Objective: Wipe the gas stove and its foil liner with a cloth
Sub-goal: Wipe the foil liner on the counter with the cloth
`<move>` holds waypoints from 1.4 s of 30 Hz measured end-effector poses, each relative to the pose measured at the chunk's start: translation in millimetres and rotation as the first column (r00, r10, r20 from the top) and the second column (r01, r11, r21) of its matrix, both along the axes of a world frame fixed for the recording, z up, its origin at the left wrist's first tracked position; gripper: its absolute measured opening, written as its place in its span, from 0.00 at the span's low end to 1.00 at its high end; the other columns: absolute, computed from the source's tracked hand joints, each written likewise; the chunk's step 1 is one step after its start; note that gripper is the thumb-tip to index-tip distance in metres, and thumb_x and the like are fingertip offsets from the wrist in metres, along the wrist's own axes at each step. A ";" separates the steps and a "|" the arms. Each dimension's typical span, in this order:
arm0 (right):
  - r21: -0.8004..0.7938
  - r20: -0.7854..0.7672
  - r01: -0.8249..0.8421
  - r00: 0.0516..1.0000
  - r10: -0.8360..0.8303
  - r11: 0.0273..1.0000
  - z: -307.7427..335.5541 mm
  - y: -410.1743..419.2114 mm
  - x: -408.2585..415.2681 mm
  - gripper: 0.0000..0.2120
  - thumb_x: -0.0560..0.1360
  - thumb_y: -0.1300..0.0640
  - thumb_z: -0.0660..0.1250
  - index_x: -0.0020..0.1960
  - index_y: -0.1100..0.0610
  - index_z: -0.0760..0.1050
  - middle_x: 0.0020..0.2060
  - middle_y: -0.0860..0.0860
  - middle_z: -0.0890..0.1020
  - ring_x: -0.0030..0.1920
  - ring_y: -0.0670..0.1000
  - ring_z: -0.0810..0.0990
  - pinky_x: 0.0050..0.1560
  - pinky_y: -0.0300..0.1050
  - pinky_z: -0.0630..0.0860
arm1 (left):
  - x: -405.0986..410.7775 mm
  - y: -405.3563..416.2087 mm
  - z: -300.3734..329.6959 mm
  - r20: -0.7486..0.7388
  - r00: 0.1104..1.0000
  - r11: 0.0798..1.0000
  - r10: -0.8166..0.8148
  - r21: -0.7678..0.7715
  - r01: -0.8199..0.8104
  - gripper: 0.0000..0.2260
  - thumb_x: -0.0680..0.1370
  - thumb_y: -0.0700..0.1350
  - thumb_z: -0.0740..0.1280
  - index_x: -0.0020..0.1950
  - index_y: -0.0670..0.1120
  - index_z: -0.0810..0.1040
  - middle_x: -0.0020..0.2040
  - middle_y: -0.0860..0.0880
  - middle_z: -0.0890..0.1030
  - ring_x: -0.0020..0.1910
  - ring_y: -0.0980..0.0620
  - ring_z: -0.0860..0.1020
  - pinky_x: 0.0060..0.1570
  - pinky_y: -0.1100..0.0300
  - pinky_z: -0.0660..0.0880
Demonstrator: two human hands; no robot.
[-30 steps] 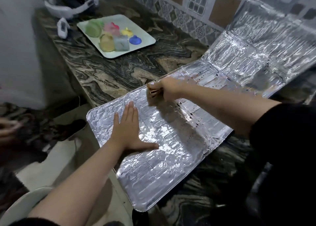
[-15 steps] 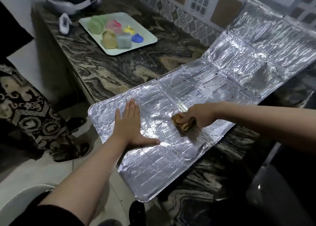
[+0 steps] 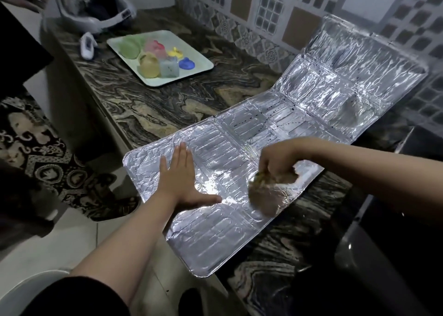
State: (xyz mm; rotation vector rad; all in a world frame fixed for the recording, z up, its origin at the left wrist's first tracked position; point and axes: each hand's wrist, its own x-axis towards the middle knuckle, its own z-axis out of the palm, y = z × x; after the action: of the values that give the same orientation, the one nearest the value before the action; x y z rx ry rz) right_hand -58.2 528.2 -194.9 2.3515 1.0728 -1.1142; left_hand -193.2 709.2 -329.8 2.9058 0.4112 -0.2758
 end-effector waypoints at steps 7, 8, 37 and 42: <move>0.376 0.237 -0.169 0.968 0.082 0.911 -38.1 62.2 -15.3 0.29 0.71 0.66 0.62 0.70 0.50 0.70 0.56 0.55 0.82 0.54 0.57 0.79 0.45 0.41 0.71 | 0.1 -1.2 -0.5 0.035 0.999 1.000 0.013 -0.013 -0.013 0.71 0.49 0.86 0.47 0.77 0.38 0.36 0.76 0.42 0.31 0.76 0.45 0.33 0.72 0.37 0.37; 0.335 0.267 -0.204 0.957 0.116 0.920 -48.7 67.8 -18.0 0.29 0.71 0.65 0.64 0.72 0.54 0.67 0.58 0.56 0.80 0.57 0.58 0.78 0.49 0.42 0.72 | 0.0 -1.2 -1.0 0.038 0.999 1.000 0.015 -0.013 -0.014 0.71 0.49 0.86 0.46 0.77 0.38 0.36 0.76 0.42 0.31 0.76 0.45 0.33 0.72 0.37 0.38; 0.148 -0.172 0.036 0.985 -0.010 0.988 0.8 -20.8 -18.1 0.21 0.64 0.75 0.60 0.47 0.58 0.83 0.26 0.46 0.80 0.26 0.44 0.74 0.32 0.43 0.70 | -0.6 -1.3 0.0 0.031 0.999 1.000 -0.008 0.010 0.008 0.71 0.50 0.87 0.47 0.76 0.39 0.34 0.76 0.42 0.30 0.75 0.43 0.31 0.72 0.35 0.40; 0.431 0.176 -0.063 0.984 -0.015 0.900 -11.5 -0.2 8.4 0.18 0.70 0.68 0.61 0.45 0.48 0.82 0.37 0.54 0.82 0.38 0.54 0.78 0.38 0.44 0.71 | 0.1 -1.5 0.6 0.017 1.000 1.000 -0.003 0.014 0.003 0.71 0.50 0.87 0.46 0.76 0.39 0.33 0.75 0.42 0.30 0.75 0.43 0.31 0.72 0.36 0.40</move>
State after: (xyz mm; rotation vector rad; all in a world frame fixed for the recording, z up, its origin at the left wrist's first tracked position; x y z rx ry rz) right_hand -49.7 528.0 -206.4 2.7007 1.3970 -0.6893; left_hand -193.1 707.7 -329.2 2.9204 0.4075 -0.2490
